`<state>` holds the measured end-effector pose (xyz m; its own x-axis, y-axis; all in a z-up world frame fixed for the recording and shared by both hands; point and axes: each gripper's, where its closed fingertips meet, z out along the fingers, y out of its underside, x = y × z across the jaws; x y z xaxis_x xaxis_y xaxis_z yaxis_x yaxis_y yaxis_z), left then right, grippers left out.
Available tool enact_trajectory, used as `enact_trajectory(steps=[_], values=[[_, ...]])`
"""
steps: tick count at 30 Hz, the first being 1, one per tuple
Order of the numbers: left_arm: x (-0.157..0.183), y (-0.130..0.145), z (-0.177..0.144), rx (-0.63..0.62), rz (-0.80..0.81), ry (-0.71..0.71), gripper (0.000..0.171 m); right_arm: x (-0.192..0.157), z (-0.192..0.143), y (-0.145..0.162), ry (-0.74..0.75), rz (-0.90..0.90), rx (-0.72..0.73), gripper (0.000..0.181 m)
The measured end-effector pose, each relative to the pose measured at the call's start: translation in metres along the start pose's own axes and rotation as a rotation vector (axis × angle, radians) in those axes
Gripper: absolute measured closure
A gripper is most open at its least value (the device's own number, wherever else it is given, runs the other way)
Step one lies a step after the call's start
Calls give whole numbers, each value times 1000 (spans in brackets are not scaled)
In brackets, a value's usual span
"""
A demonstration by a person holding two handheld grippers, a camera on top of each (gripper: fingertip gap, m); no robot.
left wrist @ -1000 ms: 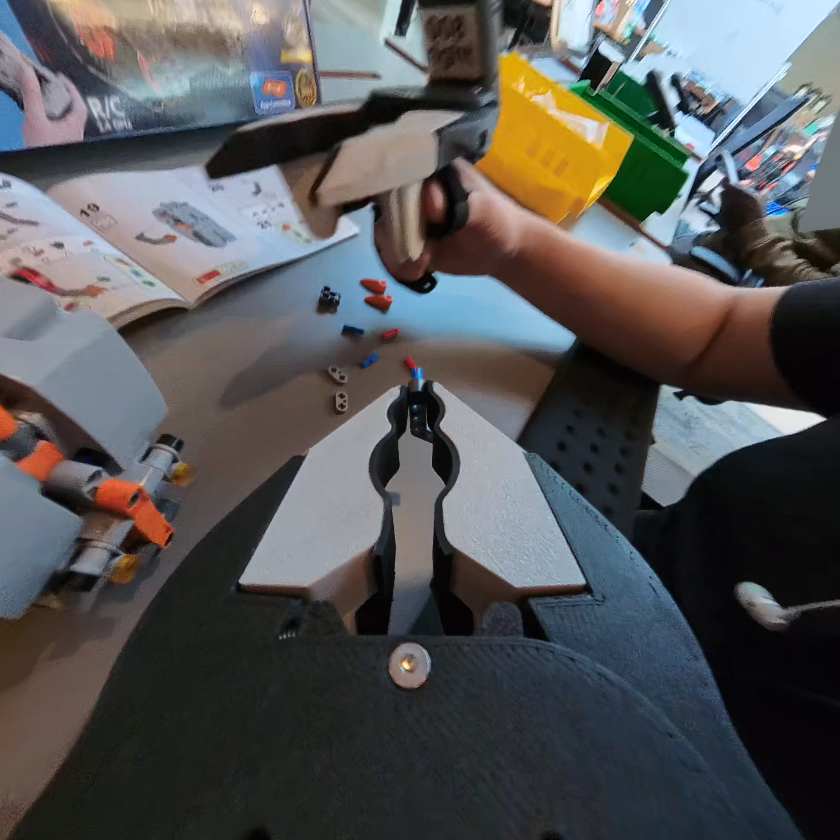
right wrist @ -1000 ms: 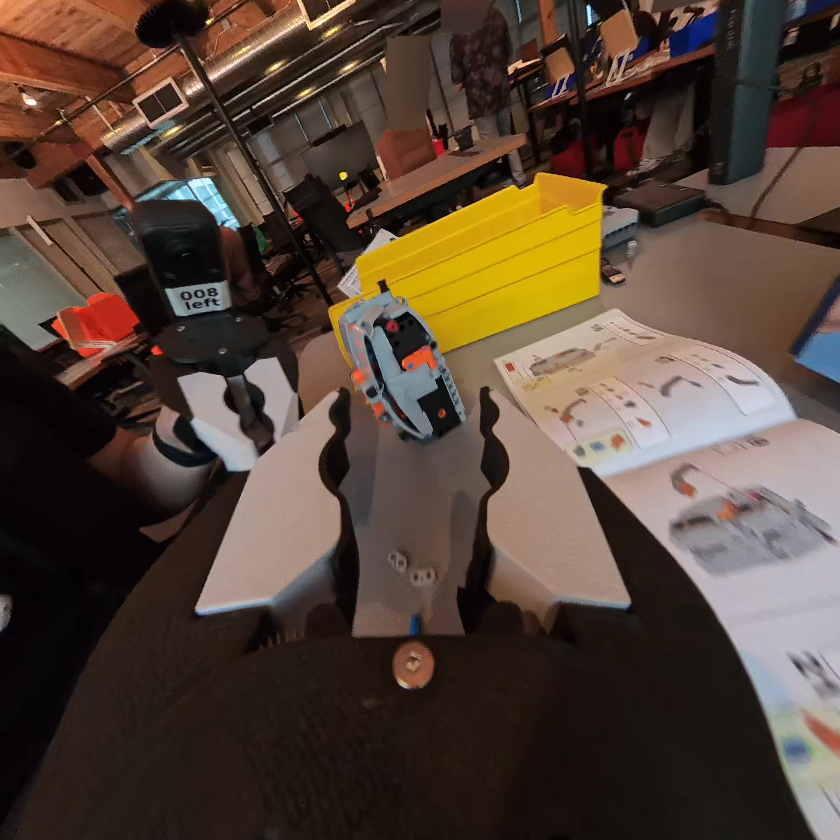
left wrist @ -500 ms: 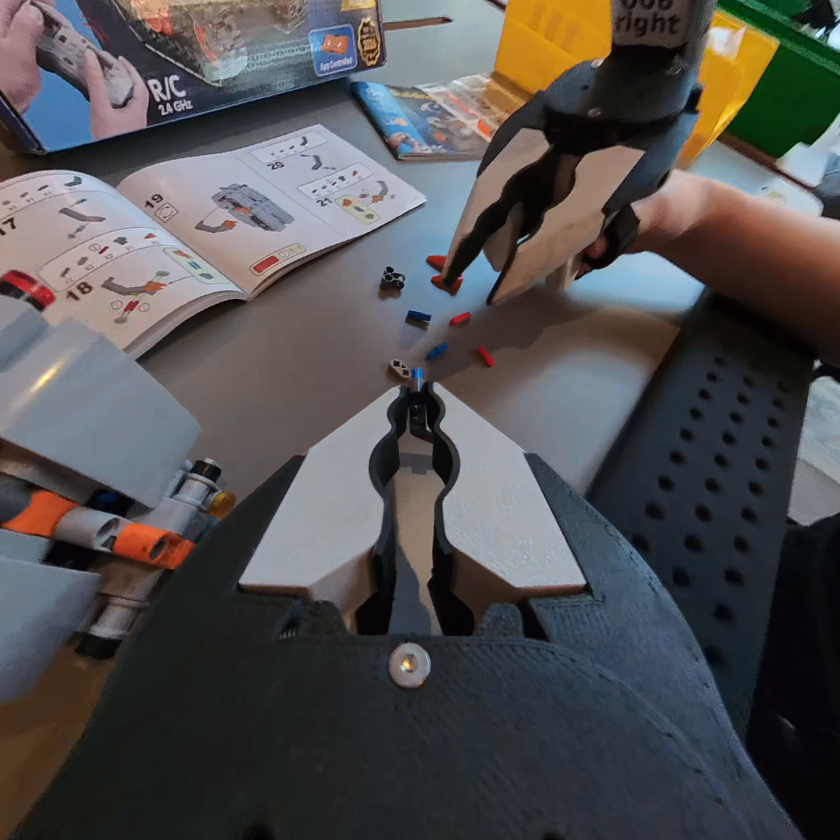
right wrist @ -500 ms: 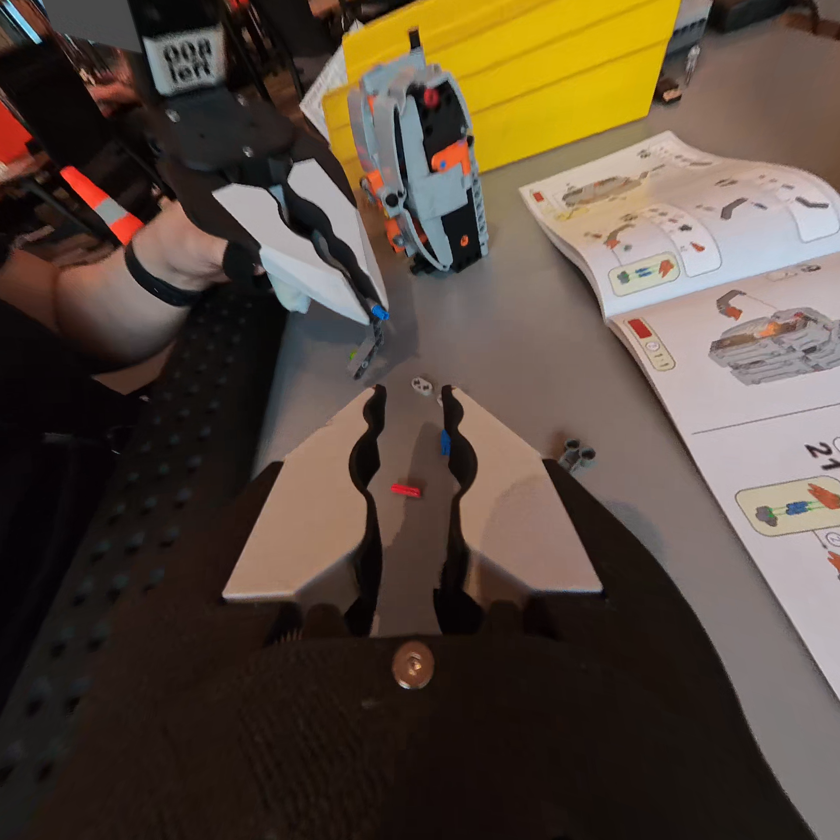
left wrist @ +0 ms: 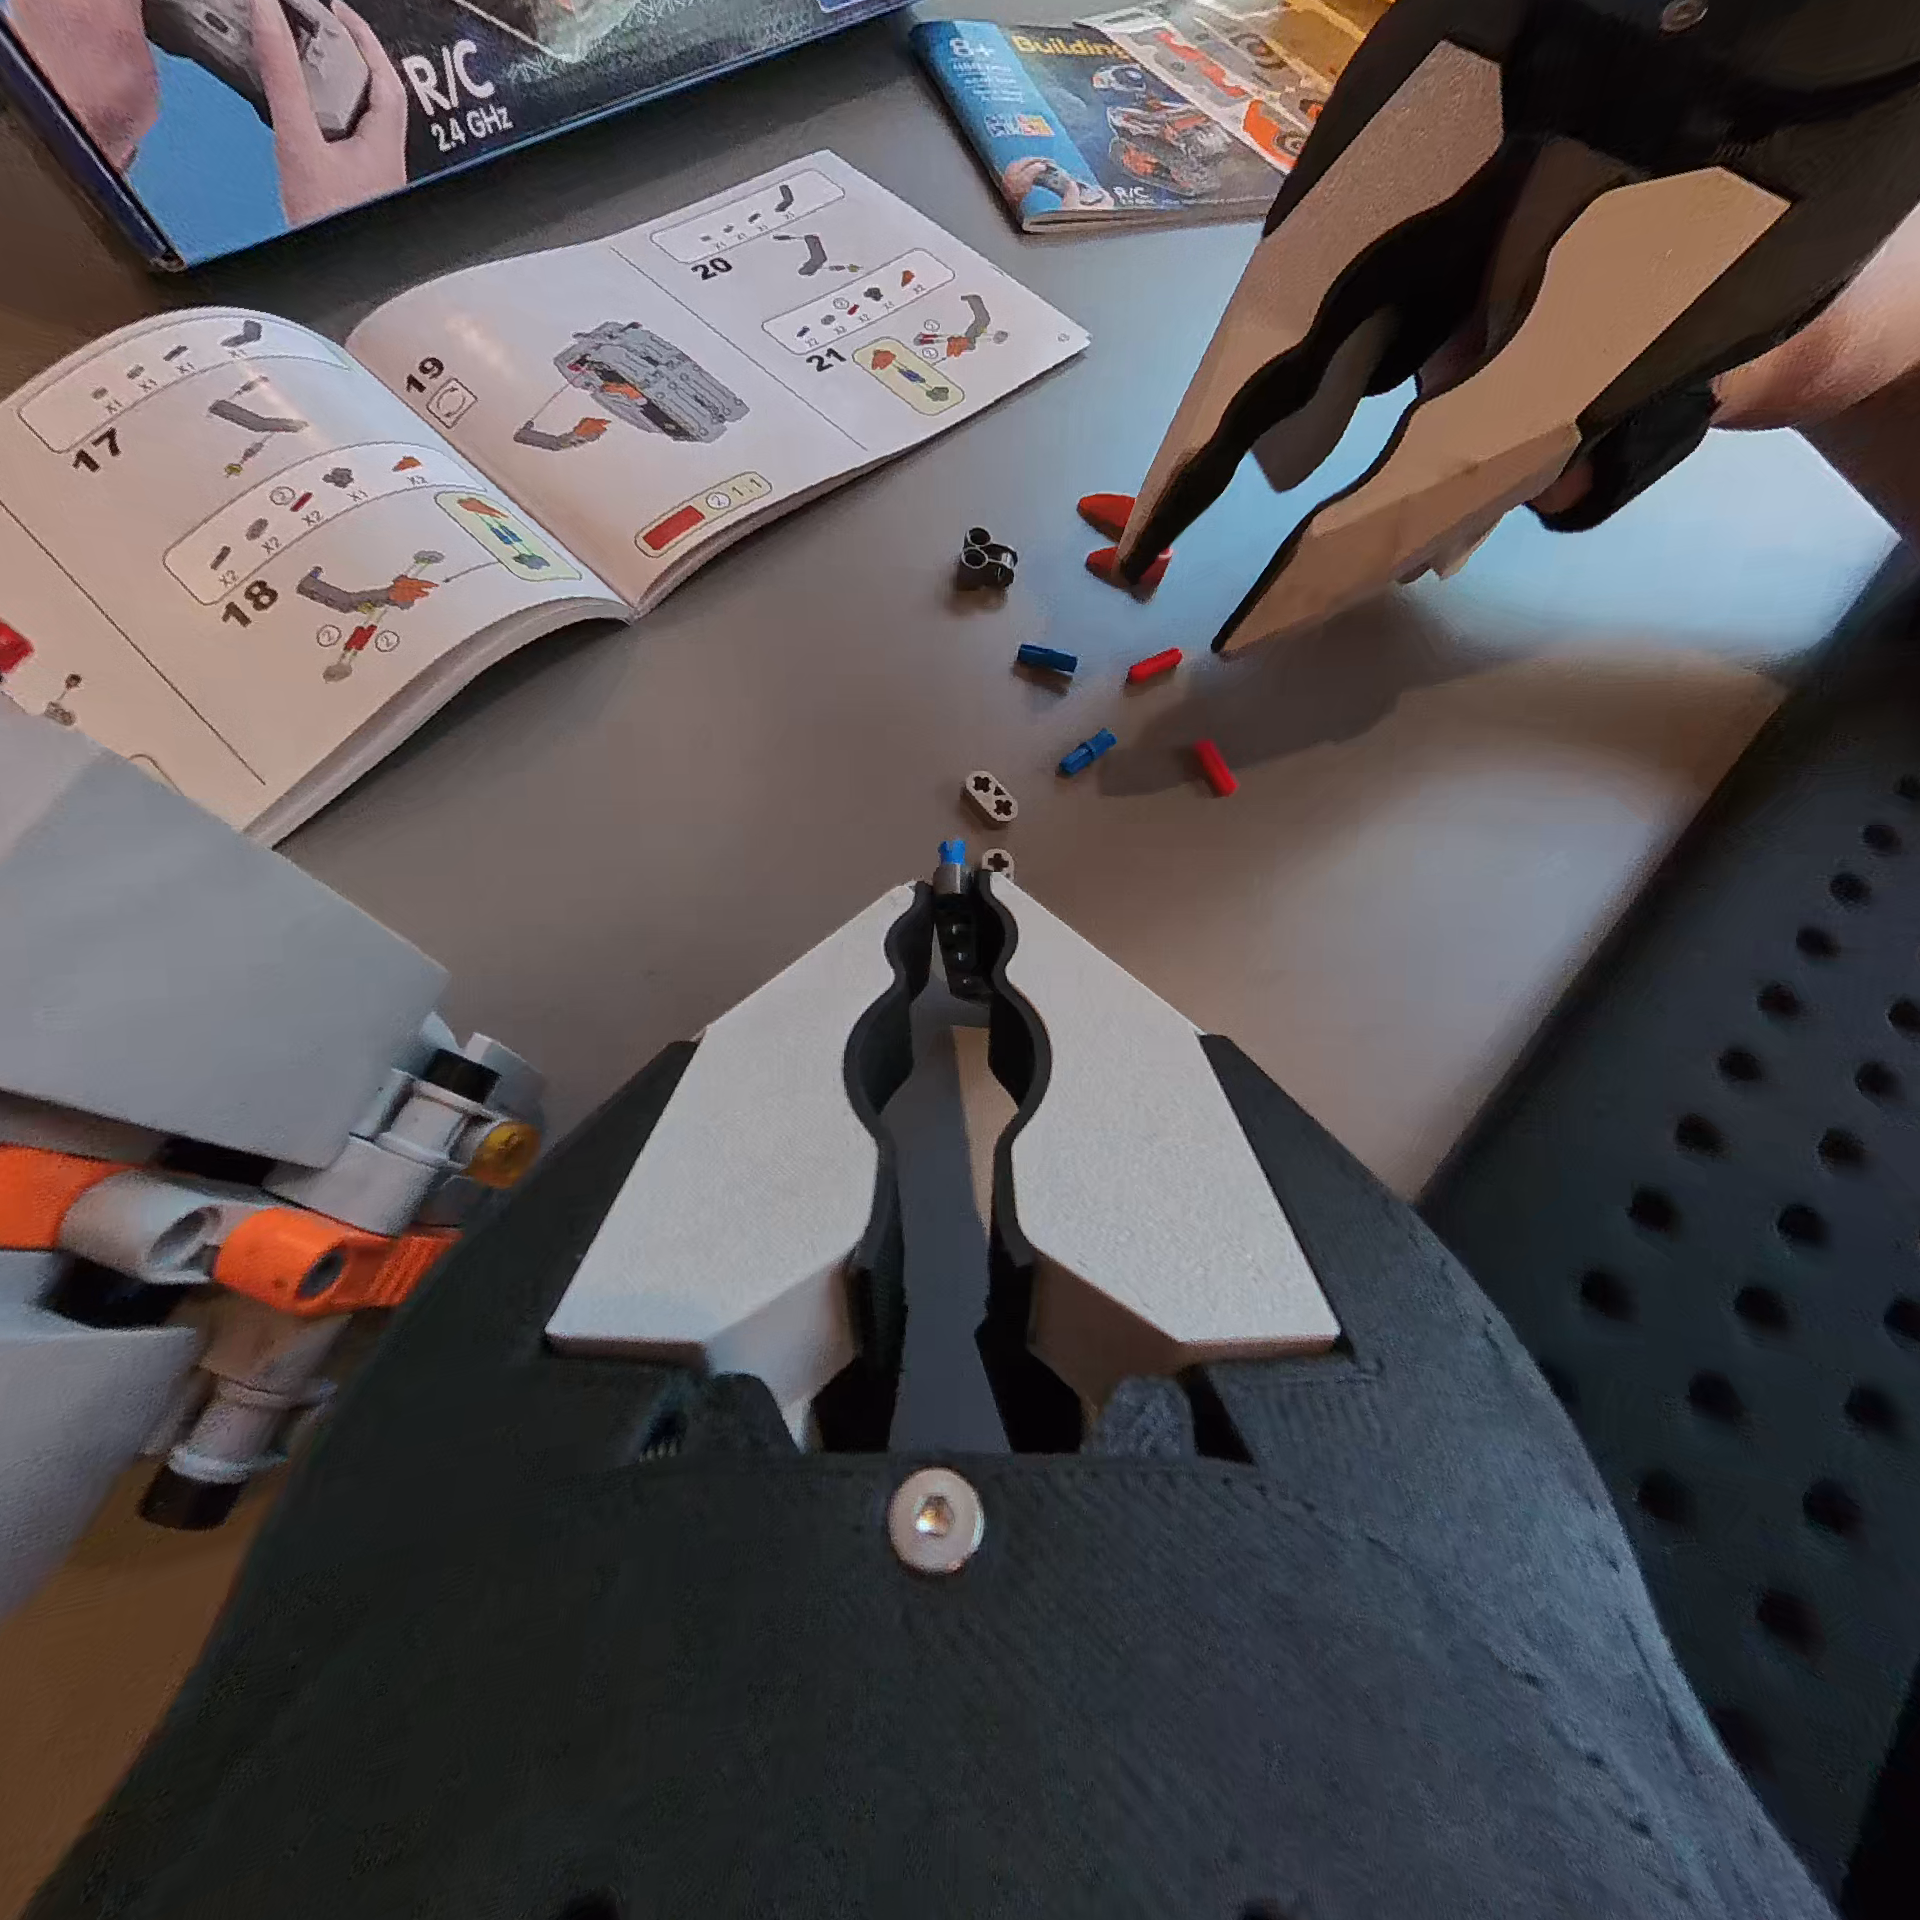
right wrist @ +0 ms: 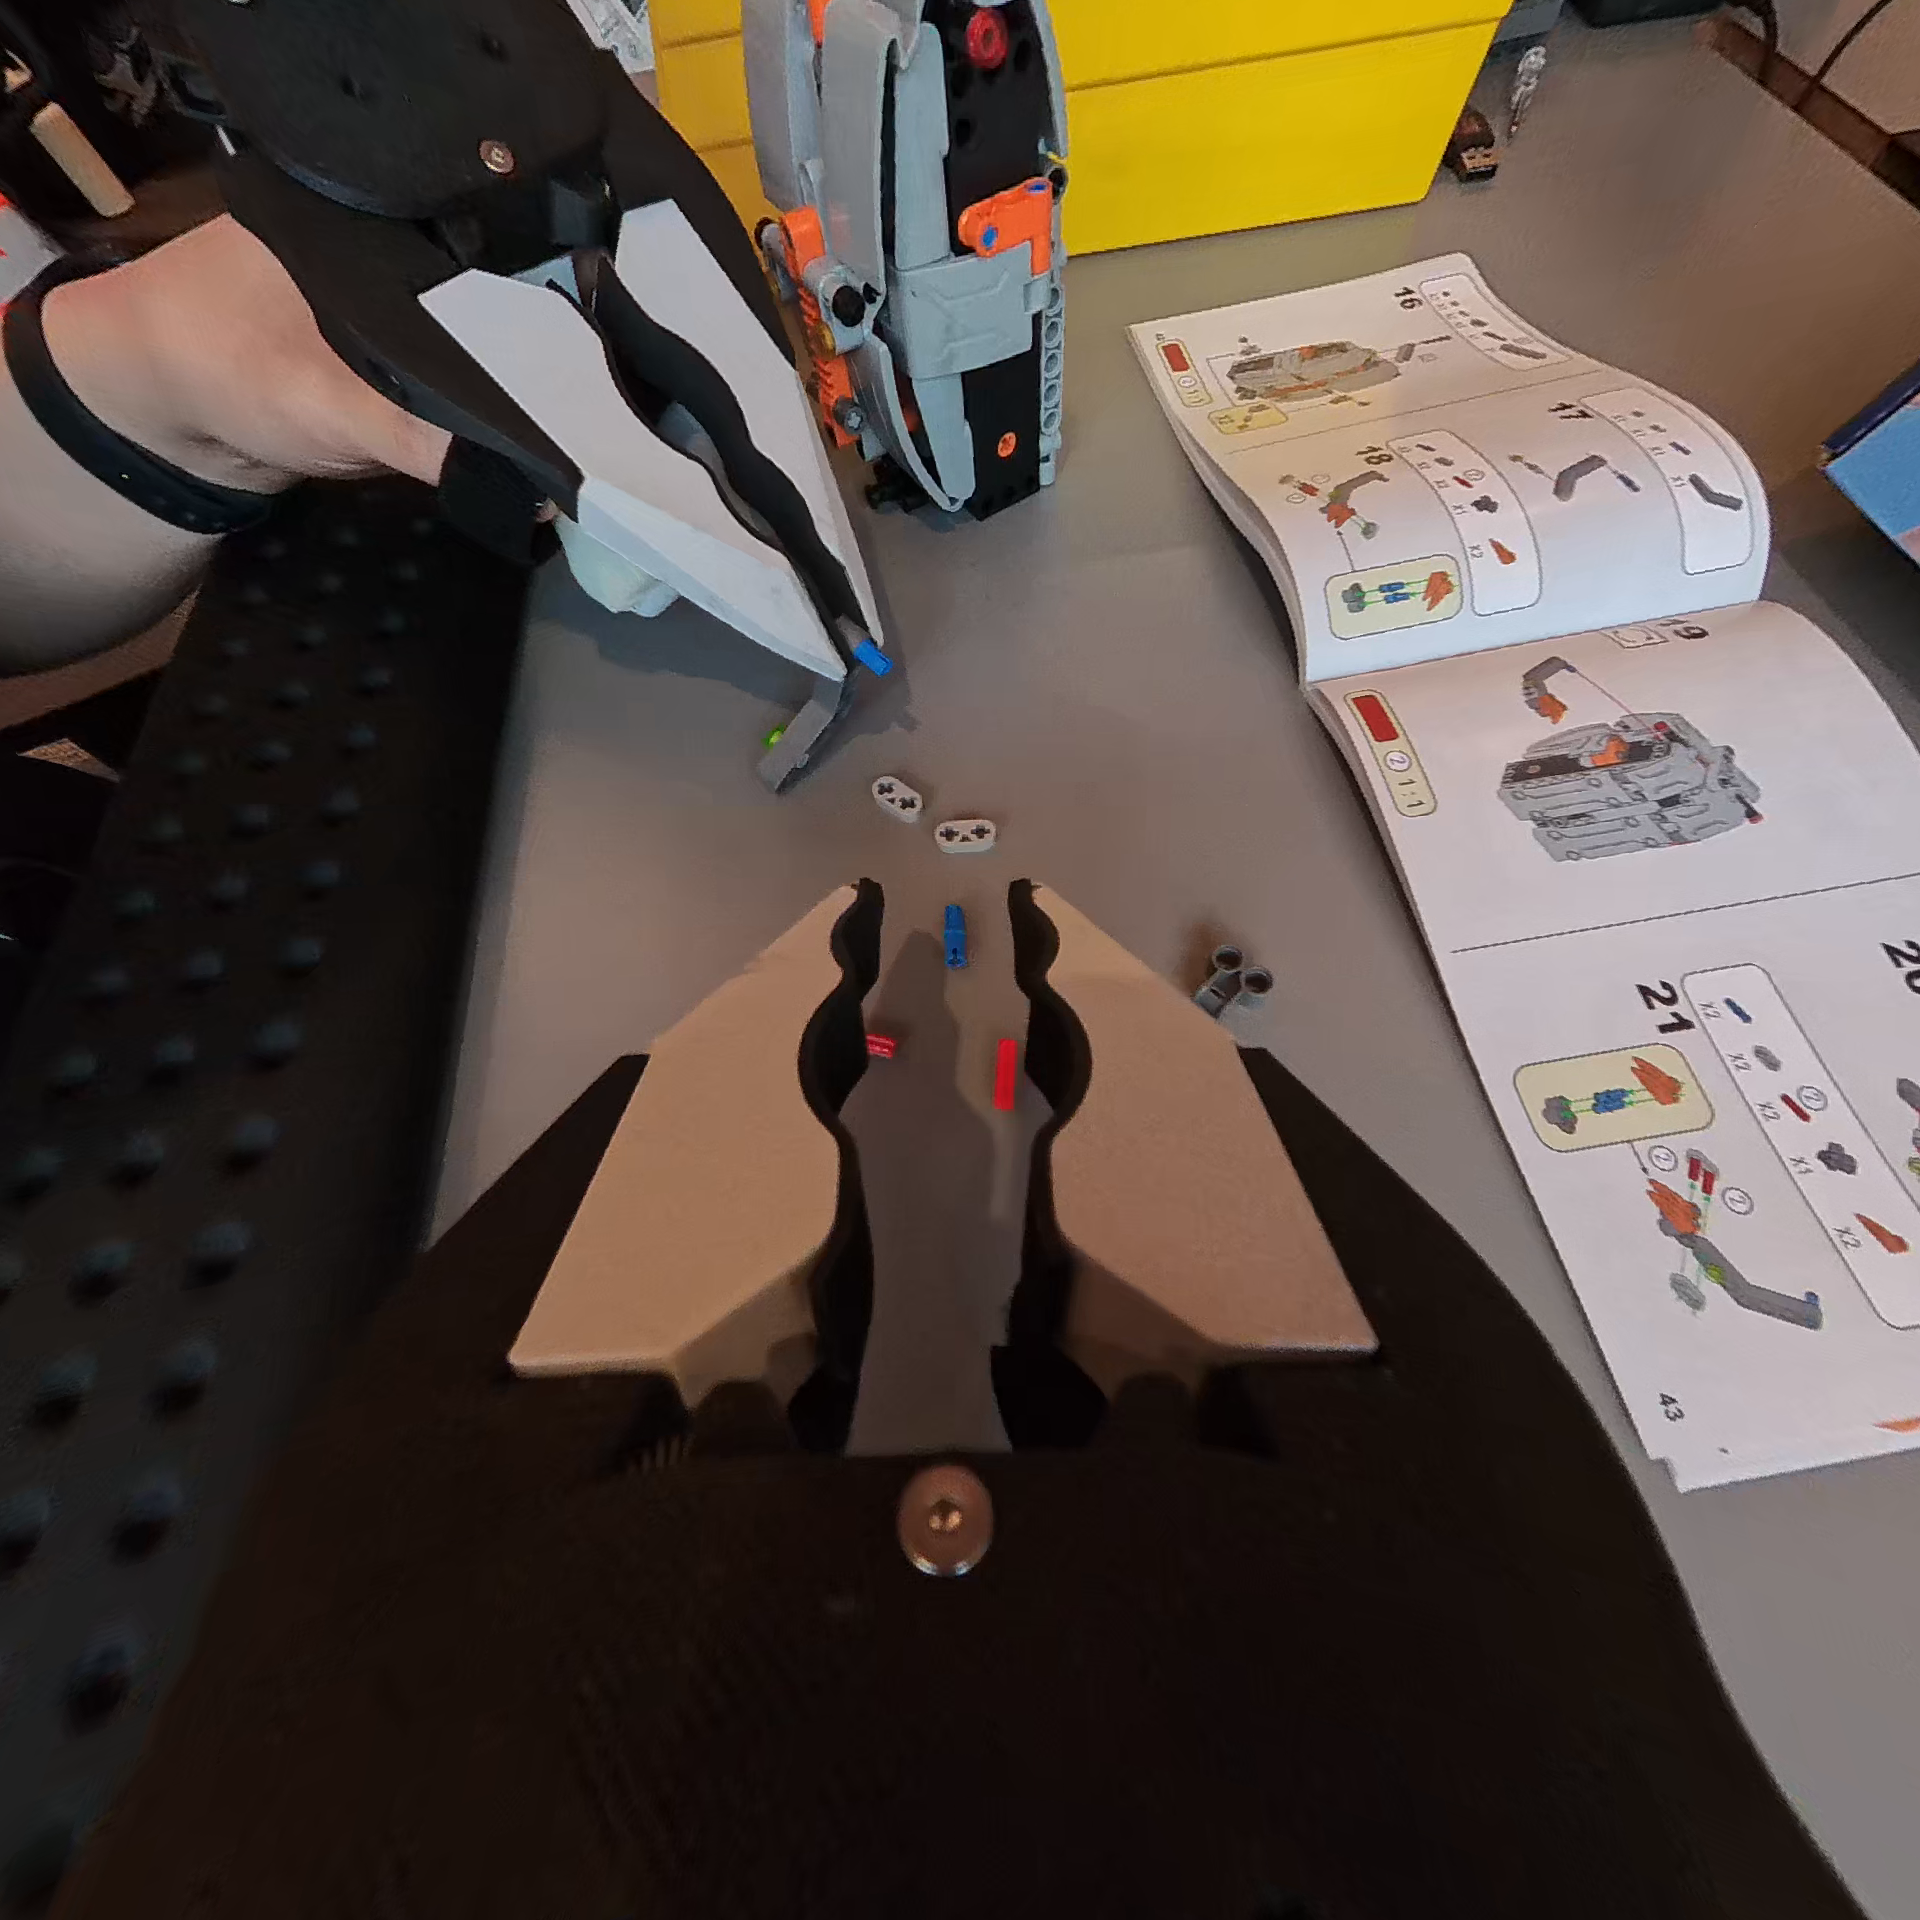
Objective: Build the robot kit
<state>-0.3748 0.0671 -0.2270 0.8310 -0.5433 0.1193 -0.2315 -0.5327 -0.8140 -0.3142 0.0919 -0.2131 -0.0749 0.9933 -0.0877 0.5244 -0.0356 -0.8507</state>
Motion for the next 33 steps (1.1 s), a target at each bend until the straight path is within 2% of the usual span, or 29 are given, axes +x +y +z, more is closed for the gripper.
enact_trajectory(steps=[10,20,24,28,31,33], values=[[-1,20,10,-82,89,12,164,11,-4,8,69,-40,-56,156],[4,15,8,-46,31,84,165,11,-4,11,82,-67,-93,155],[6,0,1,44,-2,104,165,-15,3,-11,-20,-1,-13,151],[9,-18,-10,164,-79,162,166,-49,20,-35,-201,194,86,148],[15,-28,-18,236,-105,217,166,-55,27,-44,-273,297,137,149],[16,-31,-20,255,-107,222,166,-50,30,-45,-269,348,150,150]])
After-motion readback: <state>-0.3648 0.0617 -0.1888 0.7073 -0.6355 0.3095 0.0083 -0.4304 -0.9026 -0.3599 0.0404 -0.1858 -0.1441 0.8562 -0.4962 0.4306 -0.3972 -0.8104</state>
